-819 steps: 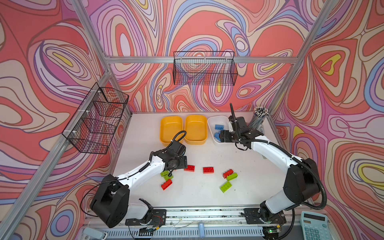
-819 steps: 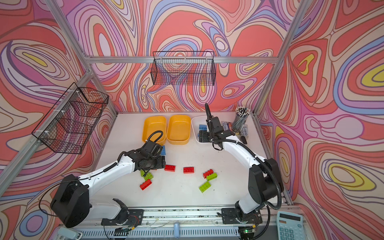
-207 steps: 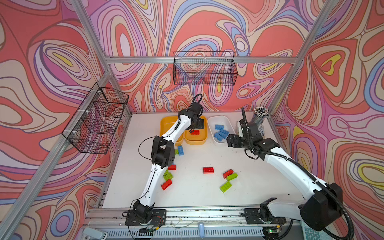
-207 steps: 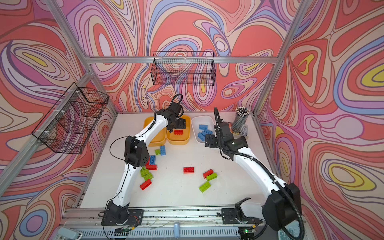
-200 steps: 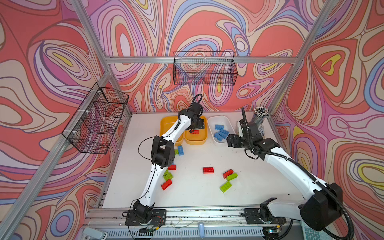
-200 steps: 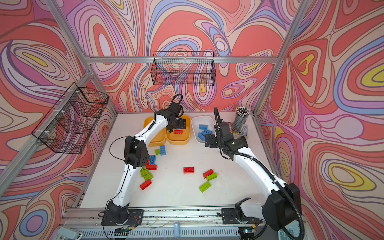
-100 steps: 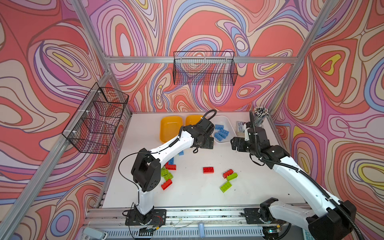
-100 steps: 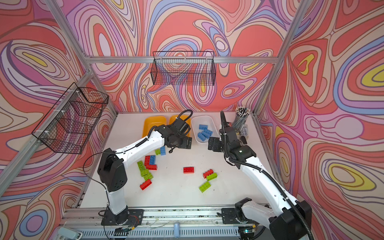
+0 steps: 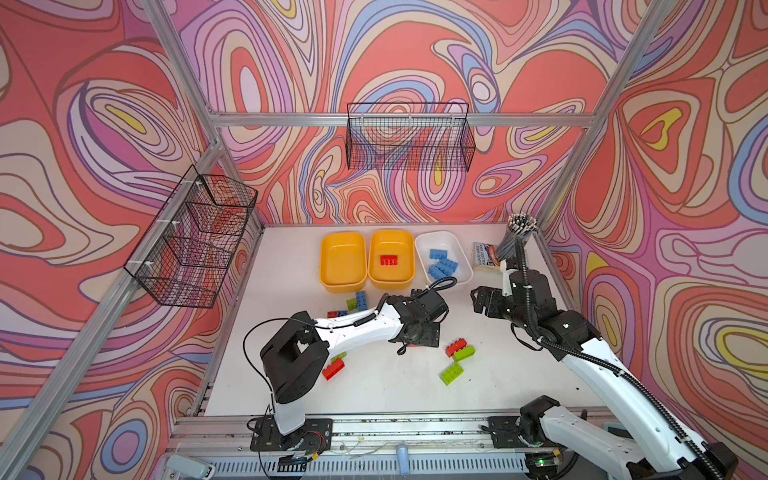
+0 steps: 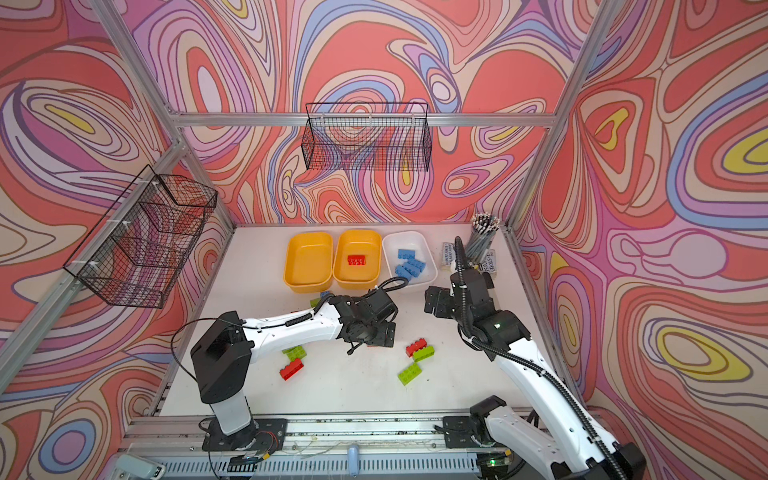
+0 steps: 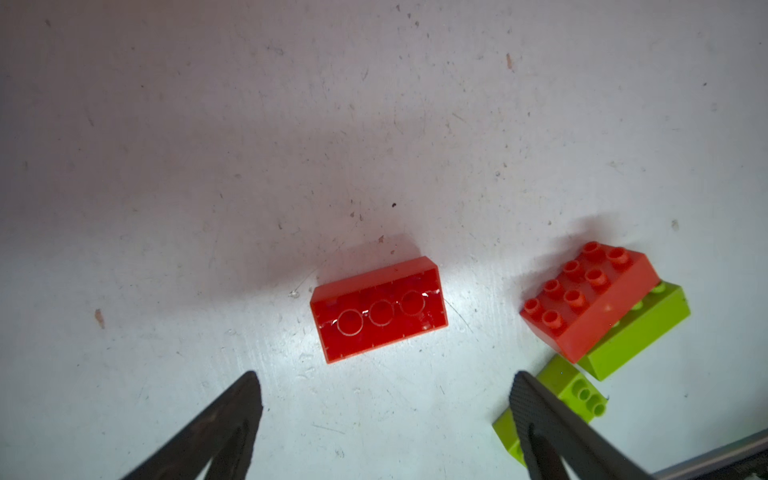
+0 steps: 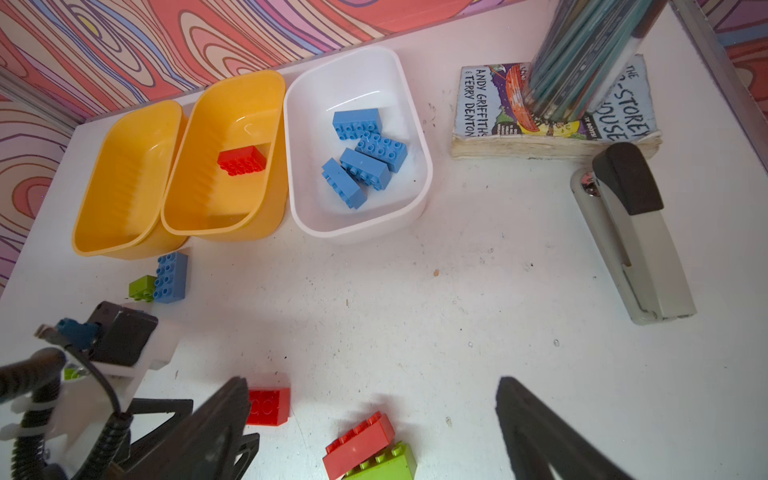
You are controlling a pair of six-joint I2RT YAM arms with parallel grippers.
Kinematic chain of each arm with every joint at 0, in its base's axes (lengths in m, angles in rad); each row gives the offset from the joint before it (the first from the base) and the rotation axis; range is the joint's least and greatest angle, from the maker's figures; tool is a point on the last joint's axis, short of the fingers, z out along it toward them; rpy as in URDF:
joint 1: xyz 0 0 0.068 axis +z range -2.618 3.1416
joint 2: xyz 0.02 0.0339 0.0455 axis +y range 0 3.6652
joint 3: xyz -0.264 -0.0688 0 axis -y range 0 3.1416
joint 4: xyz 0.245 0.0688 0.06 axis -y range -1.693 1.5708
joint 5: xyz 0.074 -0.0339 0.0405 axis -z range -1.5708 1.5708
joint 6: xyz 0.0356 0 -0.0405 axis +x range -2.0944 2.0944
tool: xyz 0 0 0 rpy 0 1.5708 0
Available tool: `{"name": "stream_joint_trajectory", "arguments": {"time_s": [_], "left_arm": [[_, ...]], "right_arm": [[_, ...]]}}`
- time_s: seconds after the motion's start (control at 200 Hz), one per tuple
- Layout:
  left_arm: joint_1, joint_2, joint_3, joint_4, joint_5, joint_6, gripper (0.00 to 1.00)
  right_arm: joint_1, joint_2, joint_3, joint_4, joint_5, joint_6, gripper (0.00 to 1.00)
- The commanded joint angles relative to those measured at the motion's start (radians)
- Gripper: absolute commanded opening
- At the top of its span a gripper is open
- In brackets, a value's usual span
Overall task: Sort the legos into containers by color
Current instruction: 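Move the left gripper to another red brick and grasp it, then lift the red brick with the left gripper and carry it over the yellow tray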
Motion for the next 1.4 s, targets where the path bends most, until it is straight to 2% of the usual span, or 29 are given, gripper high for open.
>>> {"name": "stream_joint_trajectory", "arguments": {"time_s": [0.0, 0.22, 0.381, 0.691, 0.856, 1.017, 1.177, 1.392], "left_arm": [[0.001, 0.052, 0.009, 0.021, -0.004, -0.036, 0.97], [0.001, 0.136, 0.058, -0.014, -0.015, -0.036, 0.97], [0.001, 0.183, 0.083, -0.029, -0.022, -0.041, 0.93], [0.009, 0.236, 0.11, -0.077, -0.017, -0.053, 0.74], [0.016, 0.226, 0.087, -0.095, -0.034, -0.057, 0.58], [0.027, 0.209, 0.084, -0.113, -0.049, -0.049, 0.47], [0.041, 0.188, 0.097, -0.139, -0.069, -0.03, 0.45], [0.054, 0.162, 0.125, -0.172, -0.091, 0.0, 0.34]], "right_arm": [[0.0, -0.017, -0.008, -0.037, 0.026, 0.016, 0.98], [0.0, -0.006, -0.012, -0.017, 0.015, 0.007, 0.98], [0.0, 0.003, -0.017, -0.001, 0.004, 0.0, 0.98], [0.0, 0.009, -0.015, 0.013, -0.002, -0.024, 0.98], [0.001, 0.009, -0.005, 0.019, -0.009, -0.027, 0.98], [0.001, 0.015, 0.009, 0.019, -0.014, -0.03, 0.98], [0.0, 0.02, 0.018, 0.017, -0.012, -0.033, 0.98], [0.0, 0.029, 0.032, 0.016, -0.012, -0.029, 0.98]]}}
